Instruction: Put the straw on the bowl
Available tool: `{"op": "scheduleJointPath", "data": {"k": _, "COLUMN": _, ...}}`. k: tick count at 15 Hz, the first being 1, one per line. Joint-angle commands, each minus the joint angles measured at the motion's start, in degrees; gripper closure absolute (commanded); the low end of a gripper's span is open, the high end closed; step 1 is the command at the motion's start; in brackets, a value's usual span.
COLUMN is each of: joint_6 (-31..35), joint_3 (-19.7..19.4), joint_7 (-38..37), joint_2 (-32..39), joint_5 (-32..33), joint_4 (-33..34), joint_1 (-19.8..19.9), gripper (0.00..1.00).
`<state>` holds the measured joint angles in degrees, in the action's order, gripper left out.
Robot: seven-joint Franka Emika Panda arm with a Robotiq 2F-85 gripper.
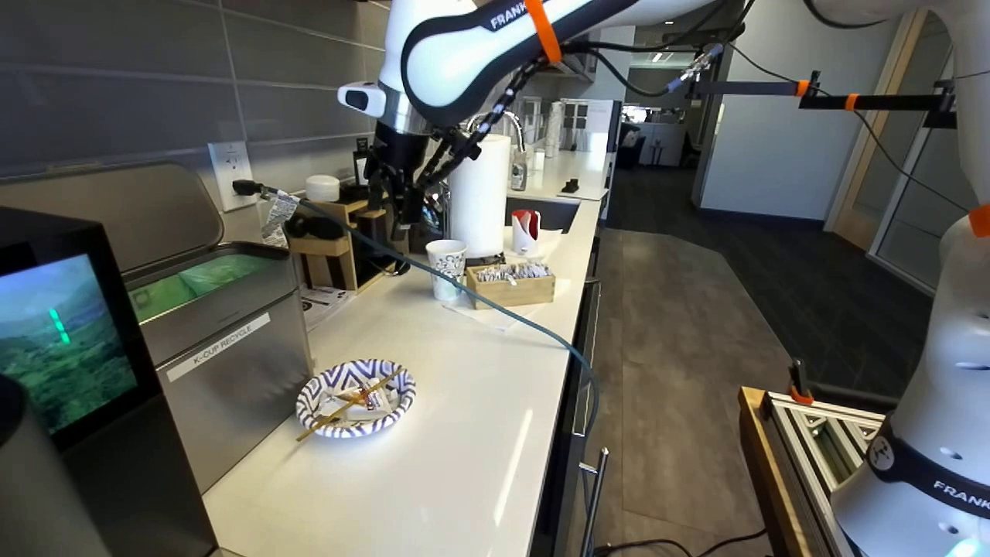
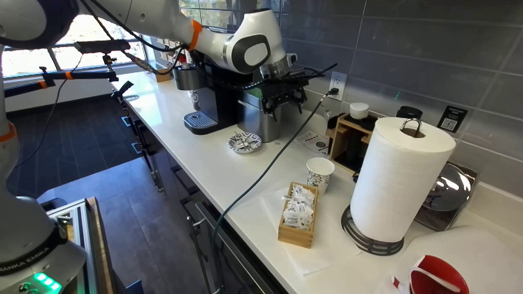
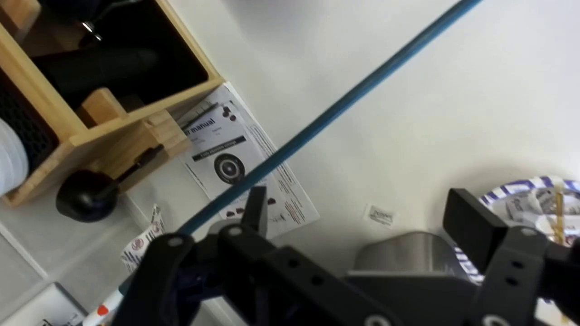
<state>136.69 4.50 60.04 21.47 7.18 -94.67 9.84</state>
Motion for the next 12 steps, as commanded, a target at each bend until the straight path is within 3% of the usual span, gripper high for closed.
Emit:
{"op": "scheduleJointPath", "data": {"k": 1, "joint_6": -6.07, "joint_3": 3.66, "joint_7": 11.00, "joint_2": -1.20, "joint_5": -14.19, "joint_4": 1.75, "joint_1": 3.49, "gripper": 0.00}}
{"op": "scheduleJointPath", "data": {"k": 4, "joint_6": -14.84, "joint_3": 3.77, "joint_7": 18.83, "joint_2": -2.03, "joint_5": -24.86, "joint_4": 4.33, "joint_1": 5.53, "gripper": 0.00}}
{"op": "scheduleJointPath", "data": {"k": 5, "joint_6": -14.64, "joint_3": 4.15, "joint_7": 18.80, "joint_2": -7.35, "joint_5": -27.61, "joint_4": -3.35, "joint_1": 4.24, "gripper": 0.00}}
{"op": "scheduleJointPath", "data": {"k": 9, "joint_6": -27.83, "joint_3": 2.01, "joint_7": 25.85, "joint_2": -15.14, "joint_5": -37.39, "joint_4": -9.72, "joint_1": 3.73, "gripper": 0.00}}
{"op": "scheduleJointPath", "data": {"k": 10, "joint_6": -31.86, "joint_3": 1.19, "joint_7": 26.33, "joint_2": -16.65, "joint_5": -39.02, "joint_4": -10.87, "joint_1": 3.26, "gripper": 0.00}}
{"op": "scheduleJointPath", "data": {"k": 11, "joint_6": -28.08, "joint_3": -0.11, "joint_7": 23.70, "joint_2": -11.11, "joint_5": -35.62, "joint_4": -4.72, "joint_1": 1.29, "gripper": 0.00}}
{"op": "scheduleJointPath", "data": {"k": 12, "joint_6": -29.24, "joint_3": -0.69, "joint_7": 23.90, "joint_2": -12.49, "joint_5": -35.98, "joint_4": -5.62, "joint_1": 0.90, "gripper": 0.00}}
